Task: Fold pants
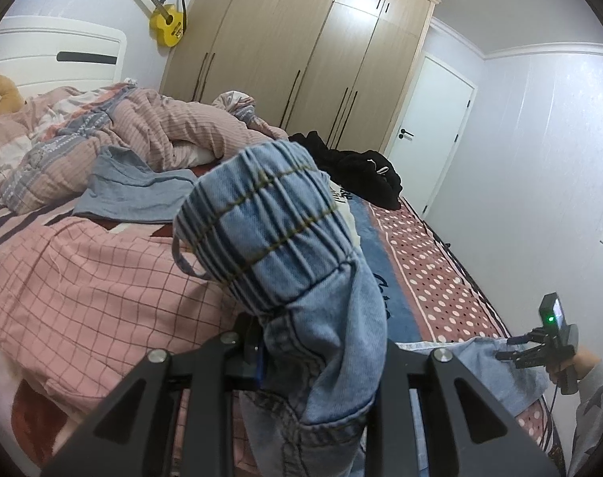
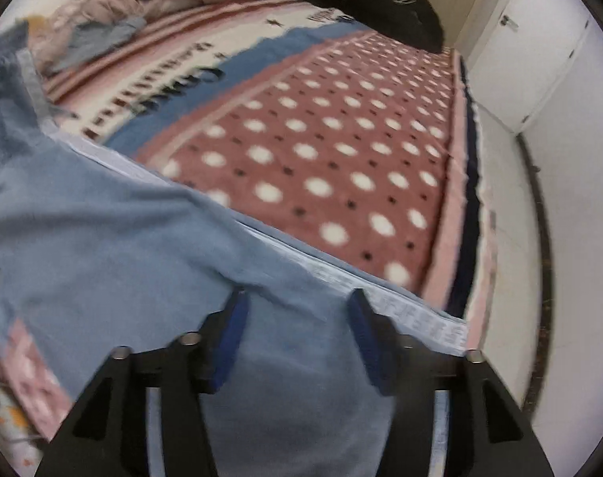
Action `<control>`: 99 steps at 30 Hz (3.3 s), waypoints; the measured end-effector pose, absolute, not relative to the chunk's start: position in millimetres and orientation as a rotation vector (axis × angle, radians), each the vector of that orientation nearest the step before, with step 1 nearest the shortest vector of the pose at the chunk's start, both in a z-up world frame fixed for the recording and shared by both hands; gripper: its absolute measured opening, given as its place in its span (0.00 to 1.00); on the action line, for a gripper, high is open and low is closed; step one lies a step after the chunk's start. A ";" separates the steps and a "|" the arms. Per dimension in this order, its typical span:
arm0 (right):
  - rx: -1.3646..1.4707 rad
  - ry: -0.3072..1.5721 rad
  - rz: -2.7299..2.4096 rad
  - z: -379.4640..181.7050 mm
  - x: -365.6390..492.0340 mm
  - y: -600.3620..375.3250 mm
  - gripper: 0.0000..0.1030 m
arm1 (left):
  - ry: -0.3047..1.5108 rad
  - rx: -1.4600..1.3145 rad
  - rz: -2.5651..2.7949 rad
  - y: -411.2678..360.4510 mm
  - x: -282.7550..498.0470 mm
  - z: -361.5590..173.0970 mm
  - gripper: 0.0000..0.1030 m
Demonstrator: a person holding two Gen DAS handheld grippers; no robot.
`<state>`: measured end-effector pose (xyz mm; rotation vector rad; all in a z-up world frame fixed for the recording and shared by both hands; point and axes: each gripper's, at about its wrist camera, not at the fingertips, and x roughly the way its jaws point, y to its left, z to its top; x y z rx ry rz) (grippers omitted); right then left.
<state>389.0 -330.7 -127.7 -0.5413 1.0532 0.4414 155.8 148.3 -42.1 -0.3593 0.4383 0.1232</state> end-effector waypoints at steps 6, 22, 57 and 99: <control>-0.486 1.038 0.355 -147.4 408.7 -338.8 0.52 | 0.434 -0.361 0.128 146.6 154.2 -41.5 0.20; -0.067 1.016 0.141 -124.3 397.3 -483.1 0.67 | 0.399 -0.317 -0.054 82.9 159.8 -10.3 0.20; -0.004 0.837 0.276 -81.7 320.0 -442.4 0.46 | 0.743 0.041 -0.393 -123.6 232.4 -105.6 0.33; -0.014 1.031 0.522 -131.0 307.0 -274.9 0.57 | 0.860 -0.192 -0.233 30.3 168.6 -135.3 0.85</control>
